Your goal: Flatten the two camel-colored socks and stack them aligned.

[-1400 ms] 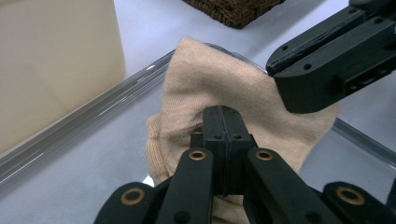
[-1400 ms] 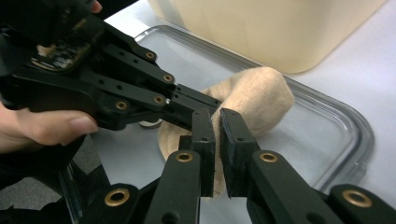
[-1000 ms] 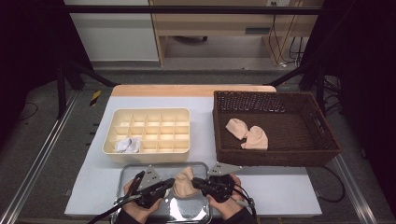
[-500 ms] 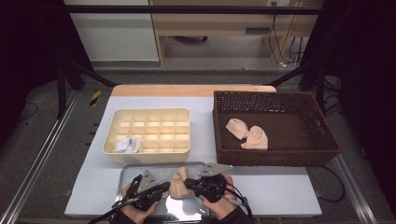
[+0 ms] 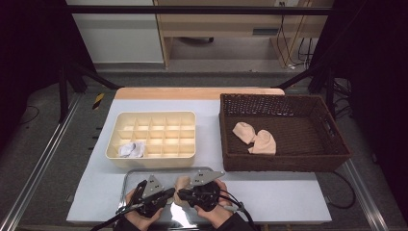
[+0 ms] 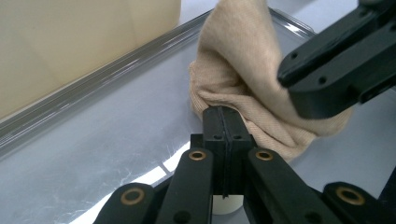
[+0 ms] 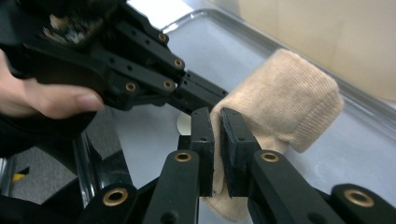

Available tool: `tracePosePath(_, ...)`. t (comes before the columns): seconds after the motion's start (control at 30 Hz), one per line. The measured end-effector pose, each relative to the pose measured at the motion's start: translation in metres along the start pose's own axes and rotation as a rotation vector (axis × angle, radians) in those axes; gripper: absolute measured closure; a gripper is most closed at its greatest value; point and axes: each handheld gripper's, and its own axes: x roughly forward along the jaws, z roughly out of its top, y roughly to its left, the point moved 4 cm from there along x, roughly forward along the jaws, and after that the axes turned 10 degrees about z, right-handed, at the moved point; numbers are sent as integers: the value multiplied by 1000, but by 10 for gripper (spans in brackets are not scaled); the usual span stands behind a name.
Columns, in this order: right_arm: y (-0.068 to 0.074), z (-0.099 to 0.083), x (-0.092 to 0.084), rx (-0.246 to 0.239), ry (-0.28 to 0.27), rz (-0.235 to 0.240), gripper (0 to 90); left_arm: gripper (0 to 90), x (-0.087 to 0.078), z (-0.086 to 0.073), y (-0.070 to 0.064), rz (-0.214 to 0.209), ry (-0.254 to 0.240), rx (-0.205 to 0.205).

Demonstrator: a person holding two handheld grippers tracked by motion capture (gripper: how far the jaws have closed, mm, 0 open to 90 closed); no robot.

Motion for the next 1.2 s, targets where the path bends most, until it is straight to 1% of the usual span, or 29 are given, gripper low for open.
tracePosePath(0.07, -1, -1, 3, 3, 6, 11, 842, 895, -1, 1, 2, -1, 2, -5)
tracePosePath(0.13, -1, -2, 4, 2, 7, 12, 841, 893, -3, 4, 6, 4, -9, -14)
tracePosePath(0.2, -1, -3, 6, -1, 6, 9, 840, 877, -8, 9, 10, 6, -42, -23)
tracePosePath(0.27, -1, -3, 7, -2, 4, 4, 840, 854, -14, 14, 14, 5, -80, -23)
tracePosePath(0.33, -1, -4, 6, -4, 5, 5, 839, 832, -21, 20, 18, 6, -124, -32)
tracePosePath(0.37, -1, -4, 7, -6, 5, 6, 839, 815, -23, 23, 20, 7, -135, -35)
tracePosePath(0.4, -1, -4, 7, -8, 3, 7, 839, 802, -26, 27, 23, 5, -155, -47)
tracePosePath(0.43, -1, -4, 7, -9, 2, 9, 839, 781, -29, 30, 25, 9, -172, -50)
tracePosePath(0.5, -1, -4, 8, -11, -2, 12, 839, 729, -32, 36, 27, 5, -185, -40)
tracePosePath(0.57, 0, -4, 8, -11, -4, 13, 839, 678, -32, 40, 25, -1, -192, -33)
tracePosePath(0.7, 1, -4, 9, -14, -5, 20, 839, 591, -25, 41, 17, -12, -174, -12)
tracePosePath(0.73, 1, -4, 9, -17, -6, 22, 840, 577, -22, 40, 14, -15, -164, -2)
tracePosePath(0.8, 2, -4, 10, -21, -5, 27, 839, 558, -15, 38, 11, -8, -145, 20)
tracePosePath(0.83, 2, -4, 10, -25, -7, 28, 839, 548, -13, 37, 11, -7, -136, 25)
tracePosePath(0.9, 3, -4, 10, -29, -5, 26, 839, 538, -9, 35, 11, -4, -116, 25)
tracePosePath(0.93, 3, -5, 10, -31, -3, 24, 839, 529, -7, 33, 12, 0, -97, 24)
tracePosePath(1.07, 3, -5, 8, -29, -2, 22, 838, 516, -4, 31, 13, 6, -78, 25)
tracePosePath(1.13, 2, -5, 8, -29, 2, 19, 836, 516, -2, 28, 13, 14, -60, 19)
tracePosePath(1.2, 2, -5, 5, -24, 9, 12, 830, 516, 0, 26, 14, 9, -45, 9)
